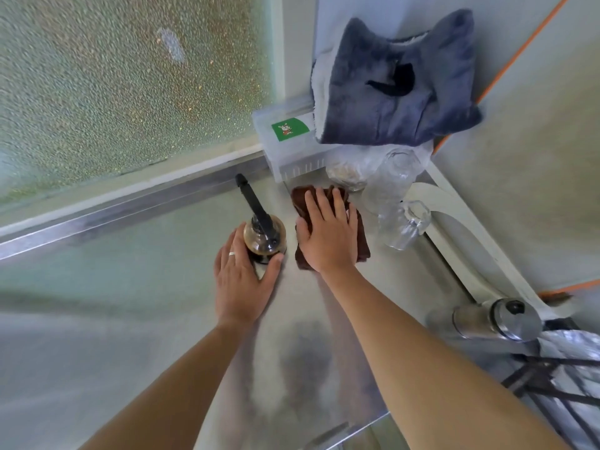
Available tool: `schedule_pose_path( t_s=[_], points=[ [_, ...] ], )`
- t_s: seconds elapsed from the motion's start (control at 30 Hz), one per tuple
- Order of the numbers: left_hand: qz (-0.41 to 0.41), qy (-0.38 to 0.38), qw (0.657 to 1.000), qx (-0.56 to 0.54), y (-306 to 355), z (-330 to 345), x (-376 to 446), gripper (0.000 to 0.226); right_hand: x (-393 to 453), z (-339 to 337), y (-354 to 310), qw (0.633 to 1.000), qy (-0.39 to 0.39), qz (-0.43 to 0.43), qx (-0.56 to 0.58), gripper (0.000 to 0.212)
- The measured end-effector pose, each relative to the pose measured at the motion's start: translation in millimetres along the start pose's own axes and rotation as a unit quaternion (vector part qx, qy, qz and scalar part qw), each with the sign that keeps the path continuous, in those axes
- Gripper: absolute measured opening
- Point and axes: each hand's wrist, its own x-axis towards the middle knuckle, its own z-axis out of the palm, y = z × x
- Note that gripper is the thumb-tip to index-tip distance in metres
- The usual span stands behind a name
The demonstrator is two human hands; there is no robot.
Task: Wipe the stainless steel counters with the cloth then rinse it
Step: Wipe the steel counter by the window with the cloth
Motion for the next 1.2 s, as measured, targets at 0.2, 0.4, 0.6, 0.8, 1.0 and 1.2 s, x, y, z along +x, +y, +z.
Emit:
schedule_pose_path(
  t_s=[0.2, 0.4, 0.6, 0.8, 1.0, 1.2],
  points=[
    [0.0, -0.021, 1.0, -0.016, 0.1, -2.5, -2.5, 0.085, -50.0, -11.3, 5.0, 0.999, -0.015, -0.039, 0.013, 0.064],
    [0.019, -0.085, 0.996, -0.013, -17.6, -24.3, -23.3, 0.086, -151.7, -16.1, 1.0, 0.998, 0.031, 0.007, 0.054, 0.048],
    [0.081, -0.019, 0.992, 0.099, -33.9, -43.8, -84.9, 0.054, -180.3, -50.3, 8.1, 0.923, 0.142, 0.152, 0.324, 0.028],
    [0.107, -0.057, 0.975, 0.186, -45.8, -39.0, -92.0, 0.056, -125.4, -72.4, 45.5, 0.961, 0.109, 0.075, 0.241, 0.044],
    [0.093, -0.064, 0.977, 0.182, -43.4, -37.7, -90.0, 0.06, -133.8, -22.7, 34.2, 0.998, 0.013, 0.034, 0.056, 0.061],
    [0.09, -0.067, 0.976, 0.187, -44.7, -36.9, -90.0, 0.061, -59.8, -12.7, 10.3, 0.998, -0.004, 0.011, 0.069, 0.068]
  ],
)
